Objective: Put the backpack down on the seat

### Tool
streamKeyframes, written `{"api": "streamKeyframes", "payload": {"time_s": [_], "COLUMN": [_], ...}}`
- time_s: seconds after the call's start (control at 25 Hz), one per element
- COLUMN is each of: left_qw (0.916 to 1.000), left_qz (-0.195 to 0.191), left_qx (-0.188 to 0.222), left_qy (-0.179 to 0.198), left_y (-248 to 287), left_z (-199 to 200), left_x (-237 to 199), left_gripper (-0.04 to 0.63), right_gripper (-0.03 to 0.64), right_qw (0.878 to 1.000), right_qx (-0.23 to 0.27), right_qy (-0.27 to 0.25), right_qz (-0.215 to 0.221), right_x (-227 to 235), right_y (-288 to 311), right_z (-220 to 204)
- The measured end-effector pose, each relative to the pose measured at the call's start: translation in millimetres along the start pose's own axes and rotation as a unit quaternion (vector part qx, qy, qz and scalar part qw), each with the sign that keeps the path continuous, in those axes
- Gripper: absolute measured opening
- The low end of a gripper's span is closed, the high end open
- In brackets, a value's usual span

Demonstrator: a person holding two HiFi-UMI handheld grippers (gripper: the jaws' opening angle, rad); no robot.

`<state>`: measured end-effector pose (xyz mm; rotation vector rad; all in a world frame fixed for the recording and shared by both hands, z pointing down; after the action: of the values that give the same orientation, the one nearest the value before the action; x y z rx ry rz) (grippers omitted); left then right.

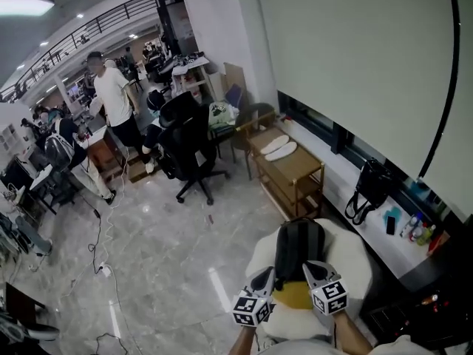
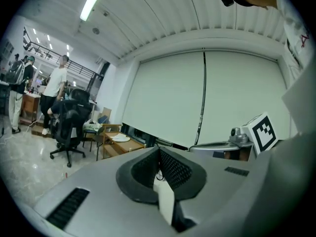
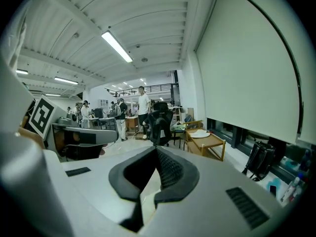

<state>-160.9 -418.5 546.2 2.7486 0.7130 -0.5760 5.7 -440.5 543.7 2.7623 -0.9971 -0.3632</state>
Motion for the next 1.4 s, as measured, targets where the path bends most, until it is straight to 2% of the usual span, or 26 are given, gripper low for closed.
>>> {"api": "streamKeyframes", "payload": {"time_s": [0.36,0.68,1.0,1.4], "left_qw": [0.9992,0.9997,0.9998,0.9994], "left_qz": [-0.024,-0.022,-0.019,-0.032], "left_qx": [-0.027,-0.012,-0.008,-0.011], "left_qy": [0.013,0.004,-0.003,-0.004], "left_y": [-50.5,-90.9,-119.2,-168.3], "left_z": [-7.2,-14.7,-36.4,-94.6], "left_x": [-24.3,-29.3,13.9,108.6], "left_gripper": [0.031,0.031,0.031,0.031], "right_gripper": [0.028,0.028,0.028,0.028], "right_qw": [0.999,1.0,1.0,0.999], "right_qx": [-0.012,-0.008,-0.006,-0.011], "right_qy": [0.034,0.026,0.019,0.02], "right_qz": [-0.016,-0.015,0.005,0.029], "right_x": [-64.5,-98.3,-115.9,-152.9], "right_y": [5.7,-13.3,-63.6,-169.1], "right_z": [-8.7,-5.5,-10.3,-44.3]}}
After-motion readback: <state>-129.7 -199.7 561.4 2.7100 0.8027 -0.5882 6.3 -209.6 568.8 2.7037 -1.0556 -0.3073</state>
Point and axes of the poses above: the fingertips, and each gripper's own axes: y forward along the fingers, x to its right, z out of its top, the point moved 6 cm from there along -y, backward along the fingers, and after that the axes turned 12 degrees about -y, right-handed, at the moved point
